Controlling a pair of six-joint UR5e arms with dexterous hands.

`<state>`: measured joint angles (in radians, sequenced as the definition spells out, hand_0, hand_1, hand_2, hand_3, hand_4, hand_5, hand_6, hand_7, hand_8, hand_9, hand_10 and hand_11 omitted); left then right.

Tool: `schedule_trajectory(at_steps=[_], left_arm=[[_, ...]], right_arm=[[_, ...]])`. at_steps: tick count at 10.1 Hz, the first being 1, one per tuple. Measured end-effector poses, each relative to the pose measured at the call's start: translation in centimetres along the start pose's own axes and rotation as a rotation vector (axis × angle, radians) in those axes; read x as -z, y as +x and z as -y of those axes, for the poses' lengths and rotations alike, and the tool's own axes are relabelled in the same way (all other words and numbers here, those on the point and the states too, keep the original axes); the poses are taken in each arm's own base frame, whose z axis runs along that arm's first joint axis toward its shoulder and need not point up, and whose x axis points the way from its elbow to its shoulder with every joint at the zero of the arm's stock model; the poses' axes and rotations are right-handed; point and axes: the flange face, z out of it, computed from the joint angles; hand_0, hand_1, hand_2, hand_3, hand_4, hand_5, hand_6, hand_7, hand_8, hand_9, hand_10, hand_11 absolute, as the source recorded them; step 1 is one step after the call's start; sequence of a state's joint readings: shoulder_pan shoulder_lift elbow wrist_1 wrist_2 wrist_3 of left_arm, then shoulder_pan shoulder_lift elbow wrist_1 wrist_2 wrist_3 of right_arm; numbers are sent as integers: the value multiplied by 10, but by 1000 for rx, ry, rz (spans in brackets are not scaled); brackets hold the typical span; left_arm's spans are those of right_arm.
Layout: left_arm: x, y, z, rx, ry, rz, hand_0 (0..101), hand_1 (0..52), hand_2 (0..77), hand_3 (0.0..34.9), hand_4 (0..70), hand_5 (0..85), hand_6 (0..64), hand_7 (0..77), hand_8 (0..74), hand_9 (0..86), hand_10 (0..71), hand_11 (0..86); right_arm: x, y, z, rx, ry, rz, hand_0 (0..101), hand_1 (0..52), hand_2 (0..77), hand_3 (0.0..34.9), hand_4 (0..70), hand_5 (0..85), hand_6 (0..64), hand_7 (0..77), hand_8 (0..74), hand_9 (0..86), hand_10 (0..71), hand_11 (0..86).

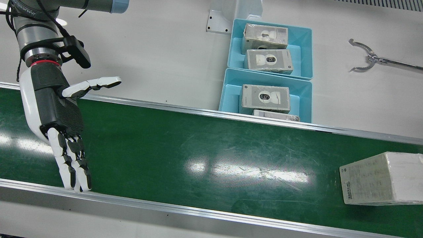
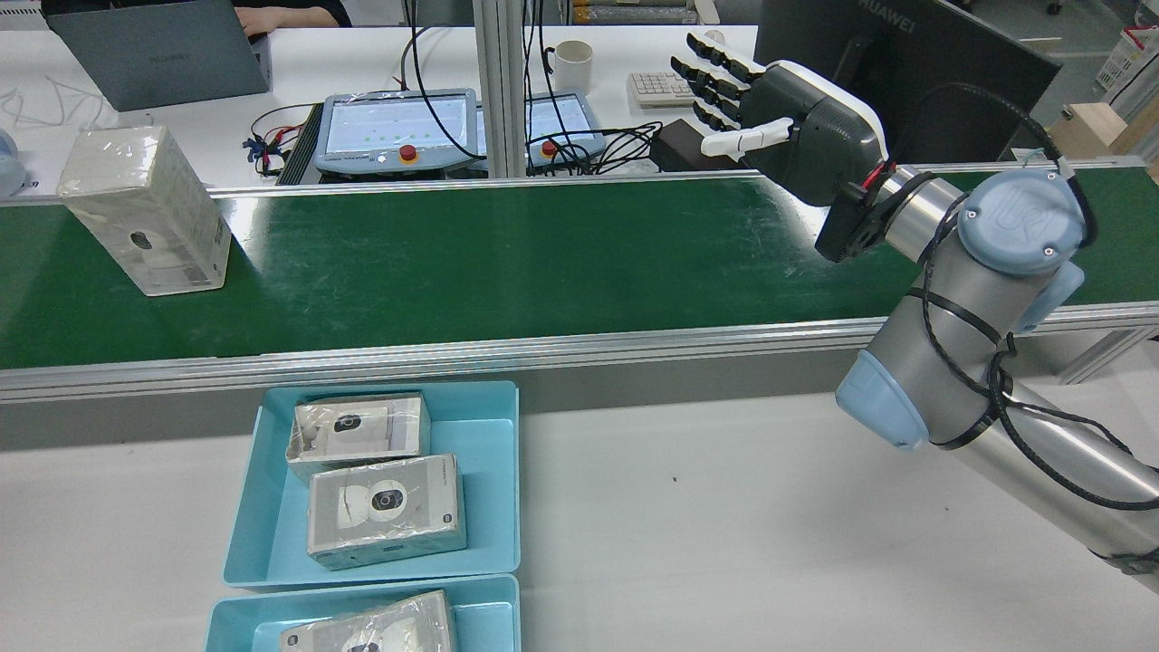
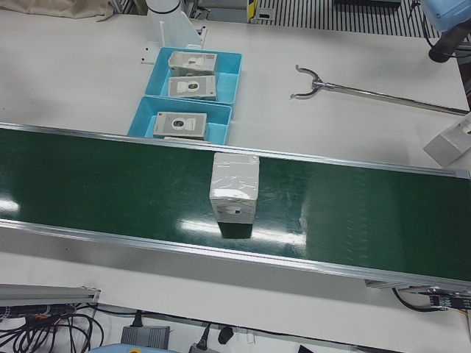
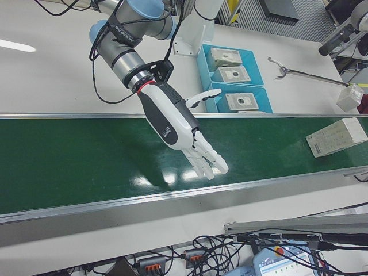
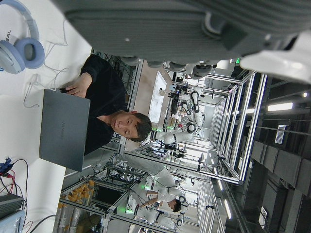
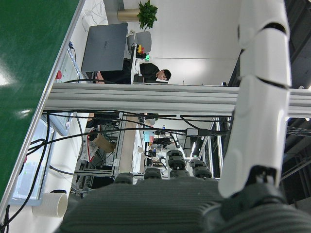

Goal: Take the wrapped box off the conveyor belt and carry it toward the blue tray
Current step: 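Move the right hand along the belt toward the oncoming white box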

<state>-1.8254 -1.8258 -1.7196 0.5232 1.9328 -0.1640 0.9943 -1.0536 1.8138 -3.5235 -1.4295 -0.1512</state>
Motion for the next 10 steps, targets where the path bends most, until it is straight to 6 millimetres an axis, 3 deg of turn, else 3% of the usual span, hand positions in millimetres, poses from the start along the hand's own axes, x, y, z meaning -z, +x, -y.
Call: schedule_trajectory(at_steps=[2, 3, 4, 5, 6, 7, 9, 10], left_arm=[[0, 0, 0, 0, 0, 0, 0, 0, 5, 0, 0, 11, 0, 0, 0, 0, 0, 0], [0, 0, 0, 0, 0, 0, 0, 0, 5, 0, 0, 11, 0, 0, 0, 0, 0, 0], [0, 0, 0, 0, 0, 0, 0, 0, 5, 0, 0, 11, 0, 0, 0, 0, 5, 0], [0, 0, 0, 0, 0, 0, 0, 0, 5, 0, 0, 11, 0, 0, 0, 0, 0, 0], [0, 0, 0, 0, 0, 0, 0, 0, 5, 0, 0, 11, 0, 5, 0, 0, 0, 0], [0, 0, 0, 0, 0, 0, 0, 0, 5, 0, 0, 11, 0, 0, 0, 0, 5, 0], [0, 0, 0, 0, 0, 0, 0, 0, 5, 0, 0, 11, 0, 0, 0, 0, 0, 0], [0, 0, 0, 0, 0, 0, 0, 0, 5, 0, 0, 11, 0, 0, 0, 0, 0, 0]], right_arm=[[0, 0, -1, -1, -2, 1, 463, 147, 120, 52, 0, 65, 0, 0, 0, 11, 0, 11], [0, 1, -2, -2, -3, -1, 457, 93, 98, 80, 0, 33, 0, 0, 11, 11, 0, 11], [0, 2, -2, -4, -3, -2, 455, 120, 93, 124, 0, 33, 0, 0, 11, 11, 0, 11], [0, 4, -2, -5, -3, -5, 457, 142, 136, 92, 0, 65, 0, 0, 0, 11, 0, 11], [0, 6, -1, -6, -3, -8, 457, 142, 136, 92, 0, 65, 0, 0, 0, 11, 0, 11], [0, 8, -1, -6, -1, -11, 456, 142, 136, 70, 0, 60, 0, 0, 0, 11, 0, 11], [-1, 15, 1, -7, 2, -21, 457, 142, 136, 70, 0, 71, 0, 0, 0, 11, 0, 11], [-1, 22, 1, -10, 3, -31, 464, 136, 147, 90, 0, 76, 0, 11, 0, 11, 0, 11]])
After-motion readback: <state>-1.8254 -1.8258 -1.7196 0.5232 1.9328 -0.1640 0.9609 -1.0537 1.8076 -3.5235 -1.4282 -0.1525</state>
